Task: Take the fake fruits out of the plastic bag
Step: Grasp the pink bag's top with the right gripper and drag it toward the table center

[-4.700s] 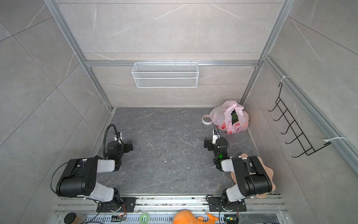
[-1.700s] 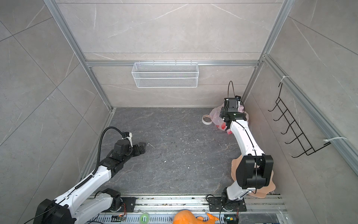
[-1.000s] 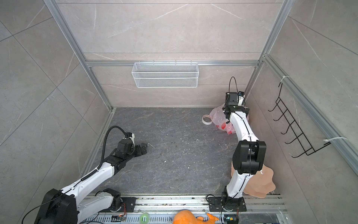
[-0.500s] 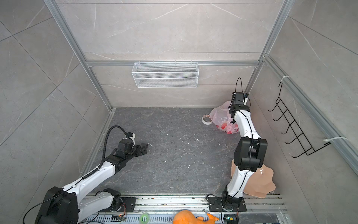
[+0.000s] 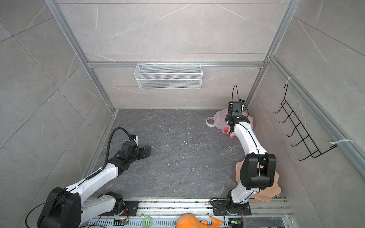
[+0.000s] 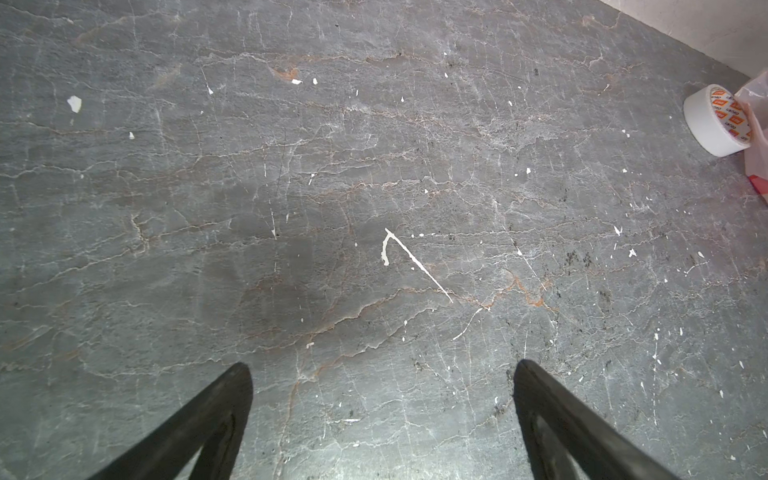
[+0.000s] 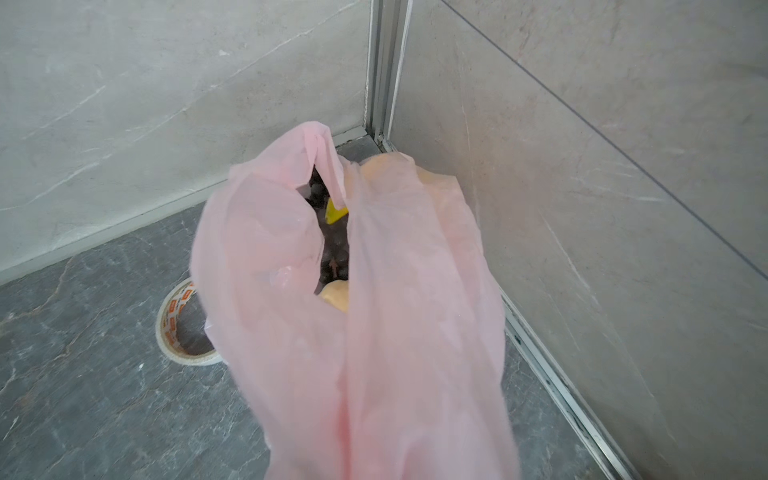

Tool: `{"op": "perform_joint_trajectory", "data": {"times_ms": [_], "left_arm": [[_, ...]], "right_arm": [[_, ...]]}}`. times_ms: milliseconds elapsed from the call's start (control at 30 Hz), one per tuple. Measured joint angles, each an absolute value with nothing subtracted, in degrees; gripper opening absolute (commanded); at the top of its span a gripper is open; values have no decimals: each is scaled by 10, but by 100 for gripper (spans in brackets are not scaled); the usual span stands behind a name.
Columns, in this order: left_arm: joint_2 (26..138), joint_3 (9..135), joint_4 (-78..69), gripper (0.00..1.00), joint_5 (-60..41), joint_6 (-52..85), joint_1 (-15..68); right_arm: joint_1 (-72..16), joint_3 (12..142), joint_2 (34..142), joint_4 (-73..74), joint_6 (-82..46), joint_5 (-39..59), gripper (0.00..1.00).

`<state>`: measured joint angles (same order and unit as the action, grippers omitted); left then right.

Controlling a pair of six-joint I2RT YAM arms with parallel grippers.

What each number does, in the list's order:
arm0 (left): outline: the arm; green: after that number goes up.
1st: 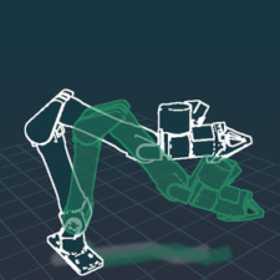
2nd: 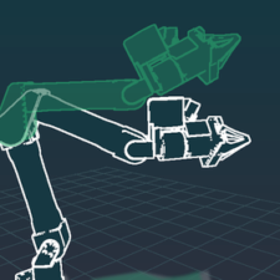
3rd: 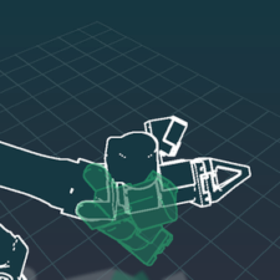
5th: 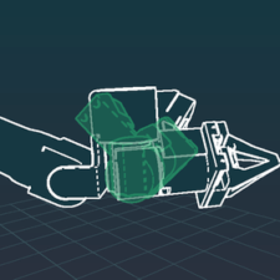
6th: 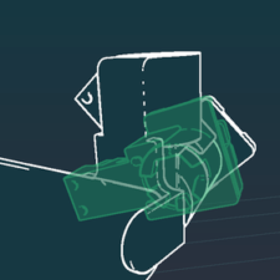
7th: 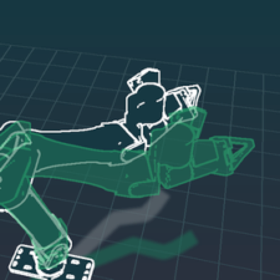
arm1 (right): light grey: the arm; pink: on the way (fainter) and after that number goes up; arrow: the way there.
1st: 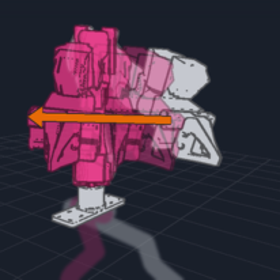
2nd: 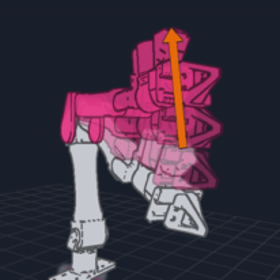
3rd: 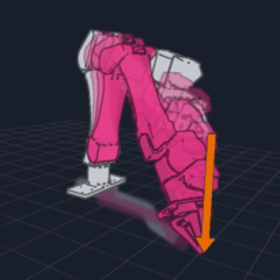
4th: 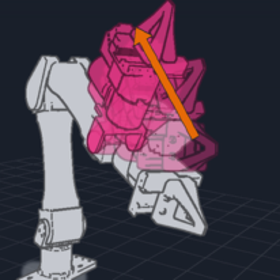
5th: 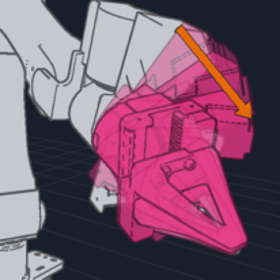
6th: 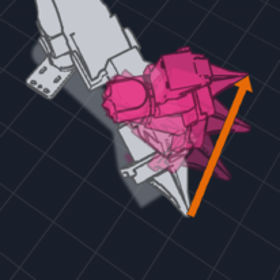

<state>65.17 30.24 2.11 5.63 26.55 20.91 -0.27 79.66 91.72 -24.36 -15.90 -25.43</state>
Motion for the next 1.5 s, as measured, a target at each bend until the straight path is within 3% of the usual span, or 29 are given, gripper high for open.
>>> {"op": "perform_joint_trajectory", "data": {"times_ms": [600,867,1000,1167,1500], "left_arm": [[655,309,21,100,55,265,209],[650,309,30,100,82,267,209],[632,309,43,100,105,272,209],[579,305,47,100,138,276,209],[503,281,60,100,204,281,209]], "right_arm": [[-109,737,729,-259,-211,-356,0],[-251,755,697,-301,-210,-342,0],[-337,806,735,-311,-208,-347,0],[-430,911,855,-298,-194,-355,0],[-530,1091,1022,-279,-151,-368,0]]}}
